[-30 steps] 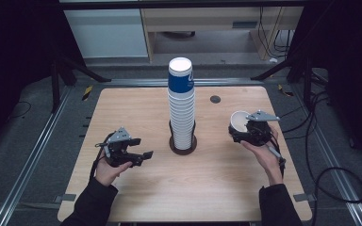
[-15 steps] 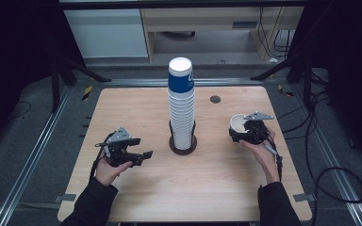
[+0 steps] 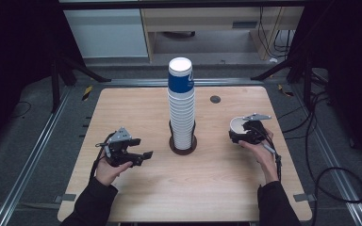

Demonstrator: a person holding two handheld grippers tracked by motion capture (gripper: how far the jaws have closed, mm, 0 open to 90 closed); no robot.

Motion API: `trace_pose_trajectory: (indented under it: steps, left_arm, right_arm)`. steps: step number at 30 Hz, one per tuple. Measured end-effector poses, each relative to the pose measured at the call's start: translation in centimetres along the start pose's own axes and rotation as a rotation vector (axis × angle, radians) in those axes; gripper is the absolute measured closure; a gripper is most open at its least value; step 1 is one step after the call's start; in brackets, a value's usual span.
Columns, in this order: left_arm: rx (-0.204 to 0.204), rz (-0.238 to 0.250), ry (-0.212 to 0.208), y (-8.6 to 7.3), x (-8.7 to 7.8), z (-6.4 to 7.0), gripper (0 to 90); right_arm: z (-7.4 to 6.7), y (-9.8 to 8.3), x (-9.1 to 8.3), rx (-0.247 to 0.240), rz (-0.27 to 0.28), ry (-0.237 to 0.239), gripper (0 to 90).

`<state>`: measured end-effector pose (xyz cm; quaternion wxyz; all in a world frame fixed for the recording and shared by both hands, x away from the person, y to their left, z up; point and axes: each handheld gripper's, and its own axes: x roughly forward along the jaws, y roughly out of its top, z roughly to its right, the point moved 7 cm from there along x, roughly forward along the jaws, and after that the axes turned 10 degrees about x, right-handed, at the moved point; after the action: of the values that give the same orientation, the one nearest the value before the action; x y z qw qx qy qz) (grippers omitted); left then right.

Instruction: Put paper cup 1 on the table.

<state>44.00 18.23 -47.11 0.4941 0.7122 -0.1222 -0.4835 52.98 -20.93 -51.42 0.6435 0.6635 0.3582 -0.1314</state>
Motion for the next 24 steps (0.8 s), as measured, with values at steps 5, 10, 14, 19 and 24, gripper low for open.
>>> trace_pose_trajectory:
  steps: [5, 10, 14, 19, 24]
  left_arm:
    - [0.003, -0.005, -0.001, 0.0, 0.0, 0.1, 22.2]
    - [0.001, 0.001, -0.001, 0.0, -0.1, 0.0, 22.2]
    - [0.004, 0.003, -0.002, 0.1, -0.1, 0.1, 22.1]
    - [0.008, 0.001, -0.003, 0.1, 0.0, 0.3, 22.1]
    - [0.01, 0.0, -0.005, 0.1, 0.0, 0.3, 22.1]
  right_arm:
    - [0.0, 0.1, 0.0, 0.003, 0.018, 0.009, 12.1]
    - [-0.2, 0.7, -0.7, 0.002, 0.065, 0.024, 9.8]
    - [-0.4, 1.6, -1.9, 0.009, 0.113, 0.027, 8.6]
    - [-0.6, 2.1, -2.8, 0.003, 0.132, 0.036, 7.6]
    - [-1.0, 2.7, -4.1, 0.0, 0.171, 0.042, 7.7]
